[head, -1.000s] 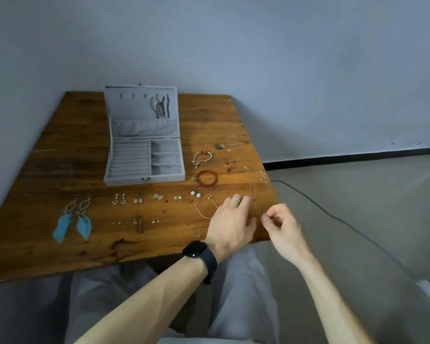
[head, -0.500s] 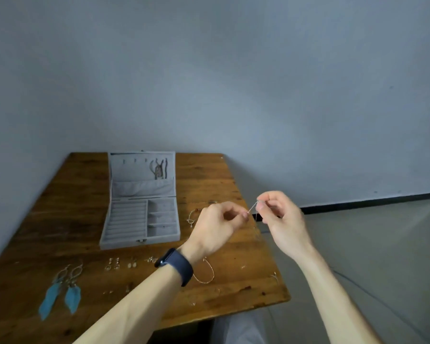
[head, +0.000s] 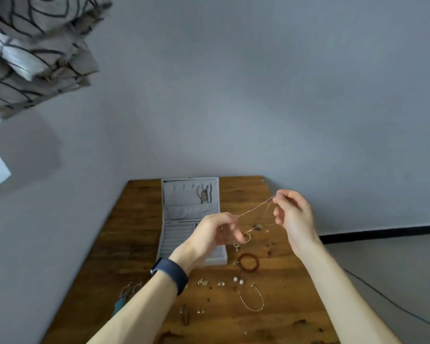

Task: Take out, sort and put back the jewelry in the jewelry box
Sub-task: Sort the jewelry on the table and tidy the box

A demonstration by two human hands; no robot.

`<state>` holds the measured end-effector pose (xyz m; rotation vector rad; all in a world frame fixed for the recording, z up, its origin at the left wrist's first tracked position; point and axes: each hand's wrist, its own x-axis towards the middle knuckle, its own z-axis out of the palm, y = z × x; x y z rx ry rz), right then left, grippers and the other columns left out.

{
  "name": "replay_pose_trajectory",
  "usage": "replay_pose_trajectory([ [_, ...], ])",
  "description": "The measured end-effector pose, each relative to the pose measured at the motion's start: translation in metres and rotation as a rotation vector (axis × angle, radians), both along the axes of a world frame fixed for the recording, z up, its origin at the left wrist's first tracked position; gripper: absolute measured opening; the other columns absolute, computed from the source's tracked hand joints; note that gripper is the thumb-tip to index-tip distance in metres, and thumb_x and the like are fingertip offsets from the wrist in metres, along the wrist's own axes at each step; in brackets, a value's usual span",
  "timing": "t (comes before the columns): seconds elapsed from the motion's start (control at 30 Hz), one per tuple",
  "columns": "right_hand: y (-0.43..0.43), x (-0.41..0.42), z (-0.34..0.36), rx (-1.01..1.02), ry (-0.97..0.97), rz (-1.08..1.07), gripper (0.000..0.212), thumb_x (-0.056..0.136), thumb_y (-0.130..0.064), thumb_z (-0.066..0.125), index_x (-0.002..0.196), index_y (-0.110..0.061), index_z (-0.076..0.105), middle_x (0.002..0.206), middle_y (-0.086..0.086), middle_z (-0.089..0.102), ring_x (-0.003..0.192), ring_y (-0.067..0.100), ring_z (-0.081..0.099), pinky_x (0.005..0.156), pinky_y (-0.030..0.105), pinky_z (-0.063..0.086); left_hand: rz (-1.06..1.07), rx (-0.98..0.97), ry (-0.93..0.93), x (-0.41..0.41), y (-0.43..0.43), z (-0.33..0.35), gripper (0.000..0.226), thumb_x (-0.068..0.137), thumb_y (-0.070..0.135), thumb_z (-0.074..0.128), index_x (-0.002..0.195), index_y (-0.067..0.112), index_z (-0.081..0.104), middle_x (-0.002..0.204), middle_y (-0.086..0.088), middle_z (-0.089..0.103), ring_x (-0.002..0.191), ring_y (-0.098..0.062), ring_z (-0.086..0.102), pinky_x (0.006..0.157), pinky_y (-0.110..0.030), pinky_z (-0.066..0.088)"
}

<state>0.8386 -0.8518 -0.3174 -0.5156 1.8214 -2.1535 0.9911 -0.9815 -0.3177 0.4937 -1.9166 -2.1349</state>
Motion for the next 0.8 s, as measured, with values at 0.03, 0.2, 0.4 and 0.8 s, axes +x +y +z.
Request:
replay_pose_trajectory([
  [0.03,-0.006,-0.005,-0.003,-0.008,-0.045,-0.016,0.01,0.1,-0.009,0.057,0.1,-0.017,0.063,0.089,0.003,0.064,0.063,0.01,0.051,0.056,0.025,0.041,0.038,0.03,0.0,0.007,-0.009,0.001,0.03,0.096,0.026,0.048,0.068,0.017,0.052,0.071,-0.009,0.065,0.083,-0.028,0.067,0.095,-0.043,0.048],
  [0.2,-0.036,-0.017,-0.032,0.072,-0.176,-0.007,0.013,0.098,-0.007,0.059,0.106,-0.016,0.065,0.104,0.006,0.066,0.069,0.011,0.053,0.058,0.025,0.043,0.248,0.348,0.118,0.042,-0.062,0.007,0.014,0.085,0.024,0.055,0.076,0.016,0.062,0.075,-0.004,0.065,0.08,-0.026,0.066,0.089,-0.041,0.043],
  [0.4,-0.07,0.004,-0.059,0.175,-0.163,0.119,0.015,0.097,-0.008,0.062,0.107,-0.018,0.068,0.103,0.003,0.07,0.072,0.012,0.057,0.056,0.024,0.046,0.381,0.418,0.169,0.054,-0.102,0.011,0.013,0.1,0.022,0.049,0.103,0.023,0.061,0.089,0.002,0.067,0.099,-0.024,0.069,0.088,-0.036,0.046],
  [0.8,-0.127,-0.005,-0.085,0.519,0.258,0.308,0.009,0.097,-0.026,0.064,0.105,-0.026,0.067,0.101,-0.013,0.068,0.088,0.007,0.066,0.072,0.018,0.049,0.38,-0.481,-0.297,0.05,-0.172,0.025,0.02,0.102,0.022,0.056,0.103,0.02,0.076,0.065,0.006,0.055,0.051,-0.002,0.046,0.046,-0.018,0.032],
])
